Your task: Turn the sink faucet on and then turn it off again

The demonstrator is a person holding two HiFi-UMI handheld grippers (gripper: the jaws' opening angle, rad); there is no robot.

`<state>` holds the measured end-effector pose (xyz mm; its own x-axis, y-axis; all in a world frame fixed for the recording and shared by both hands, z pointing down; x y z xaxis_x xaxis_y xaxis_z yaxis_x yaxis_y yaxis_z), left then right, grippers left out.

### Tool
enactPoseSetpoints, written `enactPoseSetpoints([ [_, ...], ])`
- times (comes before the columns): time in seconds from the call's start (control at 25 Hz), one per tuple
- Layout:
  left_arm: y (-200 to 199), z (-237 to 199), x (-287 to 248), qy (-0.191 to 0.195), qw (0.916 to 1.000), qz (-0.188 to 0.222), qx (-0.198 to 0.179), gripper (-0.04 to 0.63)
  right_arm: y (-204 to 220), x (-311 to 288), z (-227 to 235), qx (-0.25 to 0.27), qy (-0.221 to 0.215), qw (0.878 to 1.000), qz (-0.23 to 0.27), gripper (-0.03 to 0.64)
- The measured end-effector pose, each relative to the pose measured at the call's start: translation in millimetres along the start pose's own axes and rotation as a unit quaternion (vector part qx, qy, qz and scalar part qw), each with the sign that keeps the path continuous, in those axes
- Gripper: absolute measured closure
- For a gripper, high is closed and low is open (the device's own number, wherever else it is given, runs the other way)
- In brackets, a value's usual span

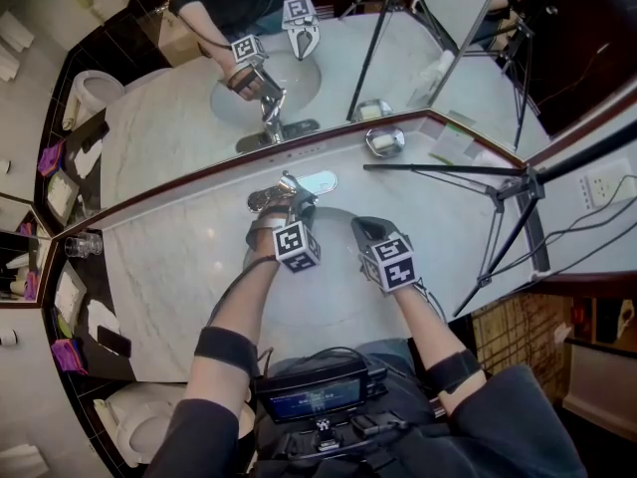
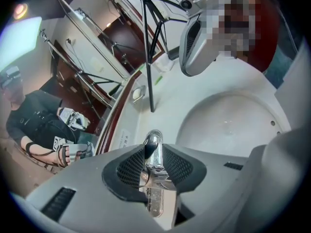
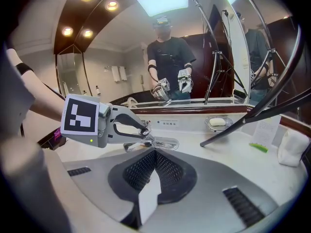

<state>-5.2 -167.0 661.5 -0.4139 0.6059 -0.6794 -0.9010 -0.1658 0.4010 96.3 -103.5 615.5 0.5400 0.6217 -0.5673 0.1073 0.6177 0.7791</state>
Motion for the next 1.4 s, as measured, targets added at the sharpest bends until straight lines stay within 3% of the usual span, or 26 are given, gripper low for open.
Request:
enactPoseSetpoints([
  [0.32,1,0,-1,-0.002,1.0000,0.001,-0.009,0.497,1,-2,0,0.000,-0.001,1.000,-0.001,0.595],
  [0.6,-1,-1,11,0.001,0.9999,0.002,0.012,0.506,-2,-1,0,0.006,-0.004,1.000,0.003,0.595],
  [0.84,-2,-15,46,-0.030,0.9990,0.022,0.024,0.592,-8,-4,-6,0.009,-0.008,1.000,0.009,0.595],
  [1.0,5,-28,71,-0.039,0.9950,0.030,0.087,0.592,-22,-9,-17,0.022,-0.017,0.999,0.016,0.595],
  [1.16,8,-34,97,-0.052,0.9823,0.045,0.174,0.592,-30,-7,-21,0.032,-0.021,0.999,0.018,0.595],
  [1.28,11,-37,114,-0.061,0.9681,0.057,0.236,0.592,-35,-5,-22,0.038,-0.022,0.999,0.019,0.595],
  [1.4,17,-41,132,-0.066,0.9441,0.071,0.315,0.592,-41,-4,-27,0.044,-0.024,0.999,0.021,0.595],
])
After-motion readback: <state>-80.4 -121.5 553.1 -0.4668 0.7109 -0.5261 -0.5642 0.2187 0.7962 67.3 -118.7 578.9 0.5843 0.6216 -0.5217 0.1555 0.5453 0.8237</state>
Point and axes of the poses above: the fingertips, and each gripper's own axes: x backward along the fingers, z to its right, y out of its underside, the point moved 3 cm from there along x, backward along the fingers, and after that the axes turned 7 degrees about -y, right-handed, at the moved point
